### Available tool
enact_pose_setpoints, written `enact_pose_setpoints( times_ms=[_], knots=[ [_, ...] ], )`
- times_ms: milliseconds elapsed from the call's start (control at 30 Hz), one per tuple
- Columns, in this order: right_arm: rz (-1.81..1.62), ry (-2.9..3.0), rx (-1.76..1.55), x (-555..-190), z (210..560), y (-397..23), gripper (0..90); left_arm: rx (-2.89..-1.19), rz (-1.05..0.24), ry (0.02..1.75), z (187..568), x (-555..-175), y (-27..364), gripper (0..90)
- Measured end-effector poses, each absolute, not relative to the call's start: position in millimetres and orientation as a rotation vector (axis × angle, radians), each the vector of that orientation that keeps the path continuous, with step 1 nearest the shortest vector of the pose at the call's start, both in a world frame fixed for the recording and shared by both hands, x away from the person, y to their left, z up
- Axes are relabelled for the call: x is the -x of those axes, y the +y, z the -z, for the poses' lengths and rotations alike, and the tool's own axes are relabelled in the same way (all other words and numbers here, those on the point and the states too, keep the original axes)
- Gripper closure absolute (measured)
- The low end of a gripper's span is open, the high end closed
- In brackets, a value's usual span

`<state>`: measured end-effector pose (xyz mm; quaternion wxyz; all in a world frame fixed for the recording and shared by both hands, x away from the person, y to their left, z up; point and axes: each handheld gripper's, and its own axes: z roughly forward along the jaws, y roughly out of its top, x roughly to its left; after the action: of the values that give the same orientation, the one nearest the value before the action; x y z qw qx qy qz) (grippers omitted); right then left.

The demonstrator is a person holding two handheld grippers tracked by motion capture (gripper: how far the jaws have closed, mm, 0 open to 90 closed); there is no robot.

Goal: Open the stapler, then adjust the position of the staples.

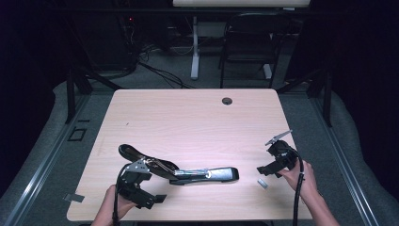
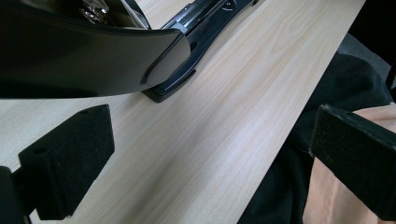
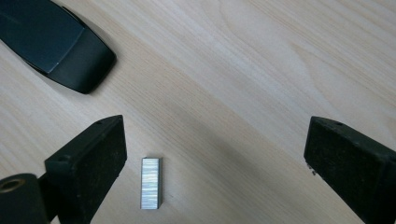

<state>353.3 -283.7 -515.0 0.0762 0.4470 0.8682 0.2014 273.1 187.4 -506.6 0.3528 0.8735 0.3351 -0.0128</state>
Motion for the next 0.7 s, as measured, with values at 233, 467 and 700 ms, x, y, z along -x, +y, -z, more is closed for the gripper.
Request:
enact_pose_setpoints(
  times_ms=[233,467,700],
  knots=[
    [-0.577,2.615,-1.332,-353,515,-284,5.2,-2.273,0.027,0.869,507,-273,188,0.5],
    [-0.552,2.630,-1.354,-355,513,-290,4.5,-2.252,0.032,0.928,509,-272,203,0.5],
    [-0.536,2.663,-1.342,-356,510,-290,4.2,-2.270,0.039,0.937,511,-272,205,0.5]
  ],
)
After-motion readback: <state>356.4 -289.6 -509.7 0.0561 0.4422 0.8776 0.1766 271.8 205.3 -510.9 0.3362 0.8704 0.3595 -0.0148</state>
